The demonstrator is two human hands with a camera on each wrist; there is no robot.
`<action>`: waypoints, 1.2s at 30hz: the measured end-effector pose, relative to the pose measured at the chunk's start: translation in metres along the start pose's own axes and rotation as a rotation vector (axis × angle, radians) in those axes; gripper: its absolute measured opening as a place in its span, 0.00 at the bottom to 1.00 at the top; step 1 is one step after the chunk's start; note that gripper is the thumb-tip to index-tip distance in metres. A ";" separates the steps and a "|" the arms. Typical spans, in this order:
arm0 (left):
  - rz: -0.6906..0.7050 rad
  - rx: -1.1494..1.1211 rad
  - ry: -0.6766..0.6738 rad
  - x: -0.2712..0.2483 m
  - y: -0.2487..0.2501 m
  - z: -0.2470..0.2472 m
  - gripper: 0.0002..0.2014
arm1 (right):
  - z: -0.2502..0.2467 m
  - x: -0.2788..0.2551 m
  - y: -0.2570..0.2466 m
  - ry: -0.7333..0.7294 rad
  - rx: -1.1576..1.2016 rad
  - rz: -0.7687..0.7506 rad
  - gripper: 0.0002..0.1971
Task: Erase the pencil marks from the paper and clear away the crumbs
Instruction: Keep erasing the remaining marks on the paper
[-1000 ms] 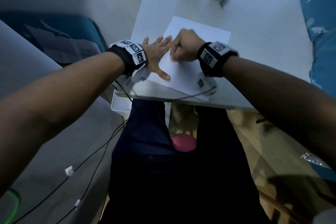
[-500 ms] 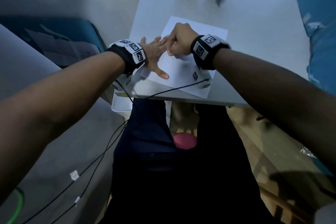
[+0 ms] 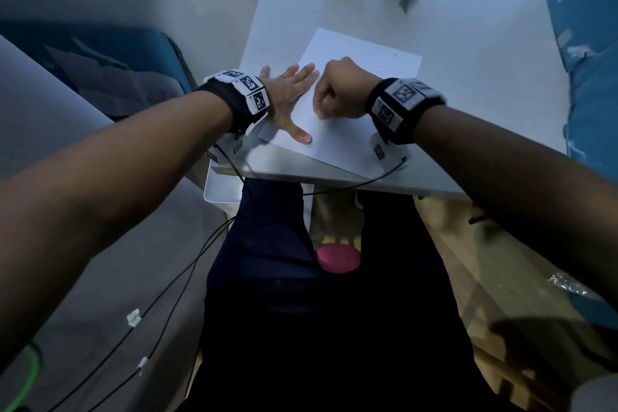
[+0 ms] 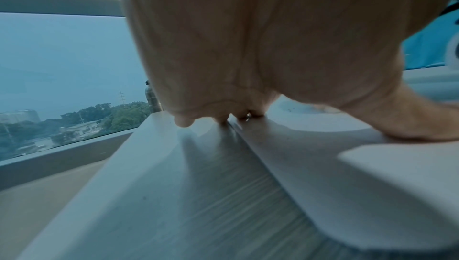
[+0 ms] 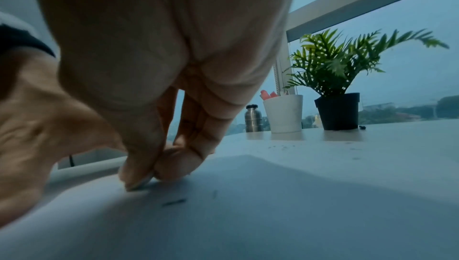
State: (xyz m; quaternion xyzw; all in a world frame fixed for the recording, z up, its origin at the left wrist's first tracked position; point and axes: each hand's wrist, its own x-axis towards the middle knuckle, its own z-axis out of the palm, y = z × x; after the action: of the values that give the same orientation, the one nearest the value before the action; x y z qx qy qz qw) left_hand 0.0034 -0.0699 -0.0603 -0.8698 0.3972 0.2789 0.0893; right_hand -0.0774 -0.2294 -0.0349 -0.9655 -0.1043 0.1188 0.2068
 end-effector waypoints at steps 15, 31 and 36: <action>0.001 0.005 -0.021 0.001 0.000 -0.002 0.70 | -0.008 0.005 -0.004 -0.095 0.005 0.019 0.12; -0.121 0.094 0.126 0.001 0.004 0.008 0.72 | -0.004 -0.014 0.027 0.200 0.098 0.245 0.05; -0.135 0.137 0.245 -0.006 0.007 0.008 0.68 | 0.005 -0.013 0.028 0.148 0.002 0.252 0.03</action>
State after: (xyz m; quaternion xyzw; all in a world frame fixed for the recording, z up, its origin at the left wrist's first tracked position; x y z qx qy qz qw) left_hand -0.0077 -0.0679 -0.0631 -0.9139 0.3637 0.1363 0.1178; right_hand -0.0871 -0.2558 -0.0489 -0.9768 0.0336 0.0726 0.1985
